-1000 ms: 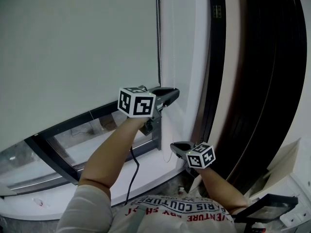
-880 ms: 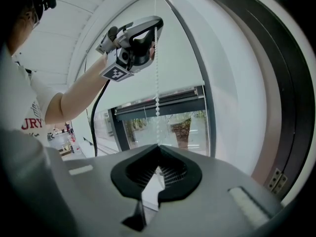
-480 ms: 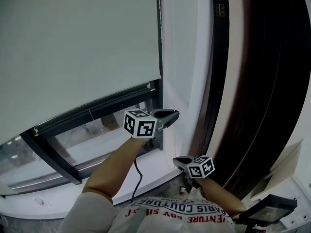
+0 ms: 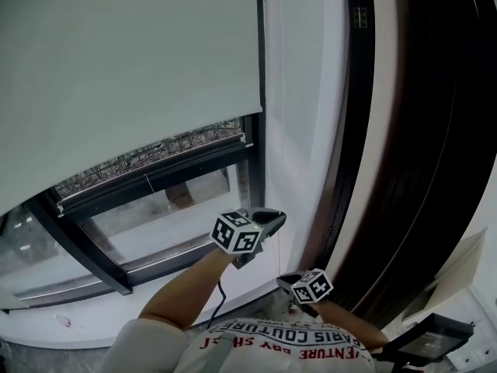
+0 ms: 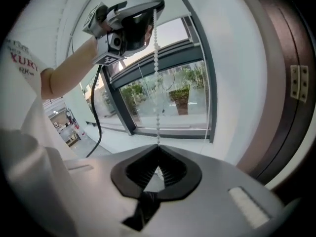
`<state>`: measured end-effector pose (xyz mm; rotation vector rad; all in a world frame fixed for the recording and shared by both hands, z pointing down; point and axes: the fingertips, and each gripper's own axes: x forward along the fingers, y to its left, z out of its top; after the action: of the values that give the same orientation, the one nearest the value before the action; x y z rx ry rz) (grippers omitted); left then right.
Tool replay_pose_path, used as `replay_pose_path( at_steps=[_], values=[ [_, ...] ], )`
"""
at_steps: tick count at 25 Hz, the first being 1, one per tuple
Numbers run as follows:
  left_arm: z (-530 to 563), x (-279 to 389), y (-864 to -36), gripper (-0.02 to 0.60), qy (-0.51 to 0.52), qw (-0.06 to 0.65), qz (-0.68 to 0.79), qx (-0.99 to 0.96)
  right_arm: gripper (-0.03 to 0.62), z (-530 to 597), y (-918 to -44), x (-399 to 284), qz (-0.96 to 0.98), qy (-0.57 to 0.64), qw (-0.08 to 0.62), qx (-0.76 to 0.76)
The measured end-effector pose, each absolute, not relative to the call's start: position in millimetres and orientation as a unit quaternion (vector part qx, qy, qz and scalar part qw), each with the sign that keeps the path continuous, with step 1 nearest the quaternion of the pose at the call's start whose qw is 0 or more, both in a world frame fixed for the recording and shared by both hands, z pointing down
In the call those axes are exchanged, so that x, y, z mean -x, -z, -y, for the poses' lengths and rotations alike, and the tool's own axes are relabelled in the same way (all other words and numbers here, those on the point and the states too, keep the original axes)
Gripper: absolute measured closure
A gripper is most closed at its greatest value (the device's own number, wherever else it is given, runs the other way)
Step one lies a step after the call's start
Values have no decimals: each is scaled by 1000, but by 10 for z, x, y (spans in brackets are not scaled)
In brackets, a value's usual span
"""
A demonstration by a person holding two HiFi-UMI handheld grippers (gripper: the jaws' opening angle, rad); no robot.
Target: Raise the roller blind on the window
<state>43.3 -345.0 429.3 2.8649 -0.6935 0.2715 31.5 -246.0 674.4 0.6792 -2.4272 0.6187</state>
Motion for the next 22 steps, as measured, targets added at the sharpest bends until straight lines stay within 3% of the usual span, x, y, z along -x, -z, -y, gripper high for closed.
replay_pose_path(
  at_steps=[5,13,15,19,22],
  values=[
    [3369,-382,-4650,560,-89,118,238,-960,586,2339,-7047,-369,886,-247,299,-254],
    [3366,-348,-4671,560,-85,118,245,-958,583,2310,-7017,-388,893,-258,287,-233],
    [3357,-343,-4666,560,-83,120,245,-959,583,2347,-6901,-371,902,-246,269,-231],
    [3357,-363,-4660,560,-83,120,241,-960,494,2564,-6427,-429,917,-243,210,-237],
    [3357,-362,-4660,560,-81,119,241,-960,494,2792,-5832,-527,932,-211,165,-246]
  ],
)
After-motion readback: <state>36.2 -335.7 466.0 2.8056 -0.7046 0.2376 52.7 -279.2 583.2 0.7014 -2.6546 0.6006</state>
